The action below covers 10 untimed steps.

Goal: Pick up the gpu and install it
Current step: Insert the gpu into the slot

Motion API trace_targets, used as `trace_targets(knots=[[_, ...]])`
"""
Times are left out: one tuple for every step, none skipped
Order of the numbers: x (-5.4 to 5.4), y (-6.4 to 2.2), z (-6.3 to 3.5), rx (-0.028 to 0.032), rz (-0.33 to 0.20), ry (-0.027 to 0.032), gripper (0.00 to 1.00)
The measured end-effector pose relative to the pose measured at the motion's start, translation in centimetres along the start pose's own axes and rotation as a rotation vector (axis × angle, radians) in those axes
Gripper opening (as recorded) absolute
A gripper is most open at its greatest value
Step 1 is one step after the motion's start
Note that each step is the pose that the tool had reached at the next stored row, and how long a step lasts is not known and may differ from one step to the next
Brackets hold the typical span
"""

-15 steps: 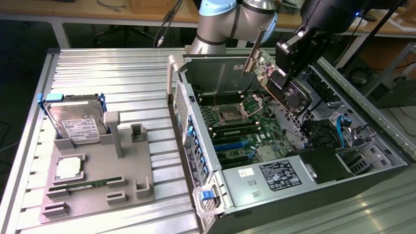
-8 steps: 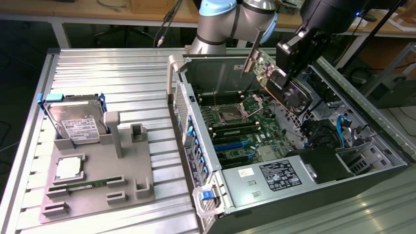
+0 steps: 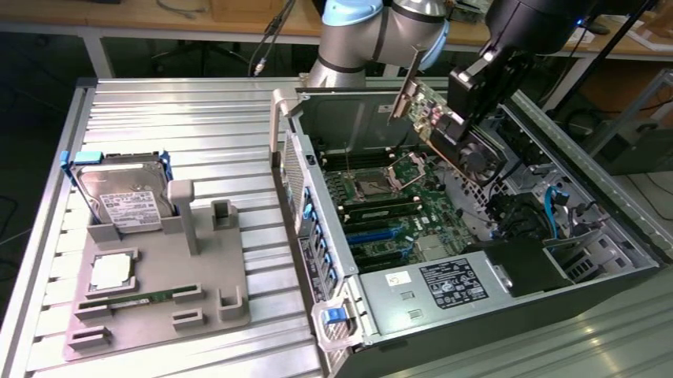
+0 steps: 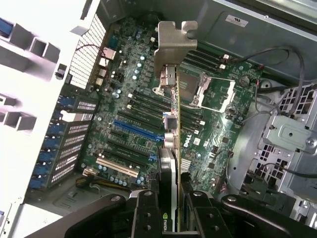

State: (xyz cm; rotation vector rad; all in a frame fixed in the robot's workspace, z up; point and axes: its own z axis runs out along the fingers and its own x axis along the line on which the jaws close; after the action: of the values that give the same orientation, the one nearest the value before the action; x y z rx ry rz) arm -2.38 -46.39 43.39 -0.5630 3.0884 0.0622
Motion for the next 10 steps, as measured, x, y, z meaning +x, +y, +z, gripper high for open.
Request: trace_targets(knots=[[0.00, 0.00, 0.00, 0.0000, -0.008, 0.0003, 0.27], [0.00, 0.00, 0.00, -0.0001, -0.013, 0.0005, 0.27], [0.00, 0.00, 0.00, -0.0001, -0.019, 0.0007, 0.27], [0.00, 0.00, 0.00, -0.0001, -0.024, 0.0009, 0.27], [0.00, 0.00, 0.00, -0.0002, -0.029, 0.0011, 0.27], [0.00, 0.00, 0.00, -0.0003, -0.034, 0.0013, 0.27], [0.00, 0.00, 0.00, -0.0003, -0.039, 0.0015, 0.27], [0.00, 0.00, 0.00, -0.0004, -0.044, 0.0017, 0.27], [0.00, 0.00, 0.00, -0.0004, -0.050, 0.0019, 0.27], [0.00, 0.00, 0.00, -0.0004, -0.055, 0.0021, 0.27]])
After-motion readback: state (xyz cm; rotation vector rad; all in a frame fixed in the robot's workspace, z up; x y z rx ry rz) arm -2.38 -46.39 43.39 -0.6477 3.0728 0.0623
